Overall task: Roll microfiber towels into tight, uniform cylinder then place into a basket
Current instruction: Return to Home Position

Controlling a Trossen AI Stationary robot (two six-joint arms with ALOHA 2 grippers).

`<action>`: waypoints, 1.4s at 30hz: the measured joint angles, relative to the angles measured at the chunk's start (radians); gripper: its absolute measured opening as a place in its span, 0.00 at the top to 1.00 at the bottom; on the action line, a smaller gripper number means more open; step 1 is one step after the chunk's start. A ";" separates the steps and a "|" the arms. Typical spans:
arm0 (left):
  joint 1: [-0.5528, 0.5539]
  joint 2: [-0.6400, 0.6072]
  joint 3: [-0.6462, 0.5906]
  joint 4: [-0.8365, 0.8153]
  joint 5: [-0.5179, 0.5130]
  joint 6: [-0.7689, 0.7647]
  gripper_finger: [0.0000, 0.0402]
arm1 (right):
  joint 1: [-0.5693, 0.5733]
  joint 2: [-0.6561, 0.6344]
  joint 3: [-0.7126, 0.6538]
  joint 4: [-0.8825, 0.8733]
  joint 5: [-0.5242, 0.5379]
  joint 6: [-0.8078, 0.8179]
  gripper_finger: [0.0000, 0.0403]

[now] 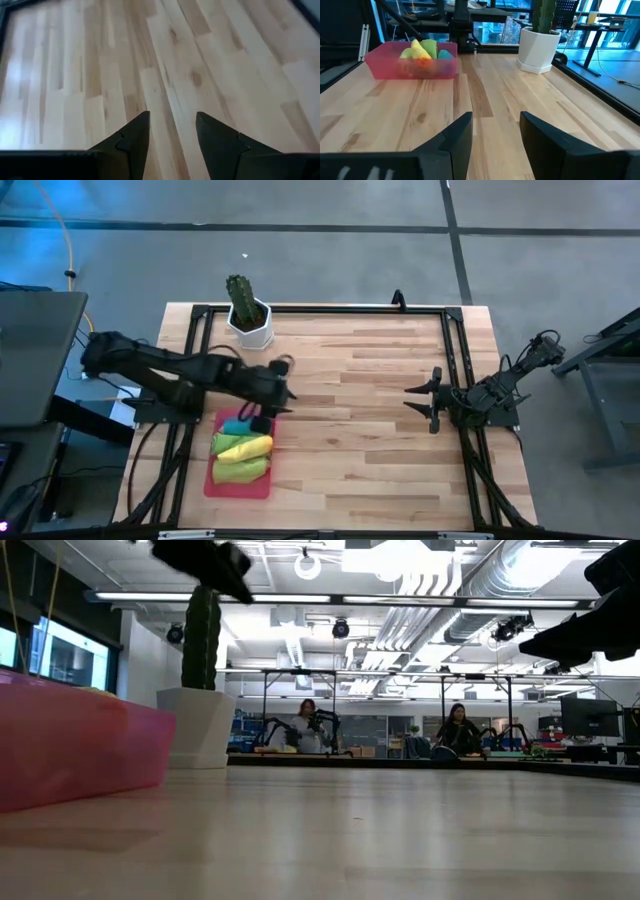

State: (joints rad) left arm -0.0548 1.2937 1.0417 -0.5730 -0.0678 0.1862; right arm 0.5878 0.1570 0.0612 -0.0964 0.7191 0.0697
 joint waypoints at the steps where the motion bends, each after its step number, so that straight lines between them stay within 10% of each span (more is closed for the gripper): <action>1: 0.009 -0.045 -0.061 0.064 0.007 -0.009 0.63 | 0.000 0.001 0.000 0.001 -0.002 -0.001 0.61; 15: 0.049 -0.669 -0.733 0.653 -0.036 -0.097 0.63 | 0.000 0.020 0.000 -0.002 -0.009 0.000 0.61; 28: 0.056 -1.026 -0.925 0.679 -0.057 -0.104 0.63 | 0.000 0.021 0.000 -0.002 -0.009 0.000 0.61; 42: 0.056 -1.086 -0.951 0.676 -0.056 -0.104 0.63 | 0.000 0.021 0.000 -0.002 -0.009 0.000 0.61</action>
State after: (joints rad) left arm 0.0017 0.2077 0.0906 0.1026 -0.1240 0.0818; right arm 0.5877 0.1776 0.0616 -0.0982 0.7101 0.0700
